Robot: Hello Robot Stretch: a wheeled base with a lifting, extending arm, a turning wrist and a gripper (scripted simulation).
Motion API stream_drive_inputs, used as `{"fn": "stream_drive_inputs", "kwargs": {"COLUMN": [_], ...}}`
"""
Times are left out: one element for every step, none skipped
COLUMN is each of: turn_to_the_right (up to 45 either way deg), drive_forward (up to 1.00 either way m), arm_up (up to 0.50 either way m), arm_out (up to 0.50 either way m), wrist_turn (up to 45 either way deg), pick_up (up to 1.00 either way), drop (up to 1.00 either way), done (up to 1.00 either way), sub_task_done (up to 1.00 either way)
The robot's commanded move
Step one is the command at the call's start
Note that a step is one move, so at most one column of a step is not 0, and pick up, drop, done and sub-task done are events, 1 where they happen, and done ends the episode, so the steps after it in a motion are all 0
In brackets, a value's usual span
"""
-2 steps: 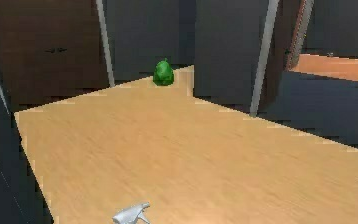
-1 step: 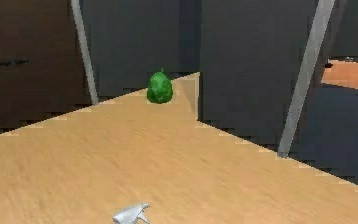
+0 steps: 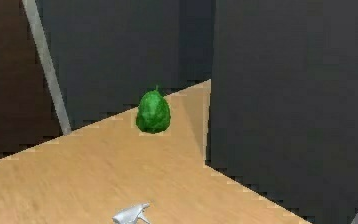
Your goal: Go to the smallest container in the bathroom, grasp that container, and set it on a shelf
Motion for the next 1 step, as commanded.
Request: {"fn": "stream_drive_inputs", "kwargs": {"turn_to_the_right": [0.0], "drive_forward": [1.00], "arm_up": [0.00], "arm_out": [0.00], "wrist_turn": [0.0], "pick_up": [0.00], "drop": [0.00], "done": [0.00], "sub_task_done": [0.00]}}
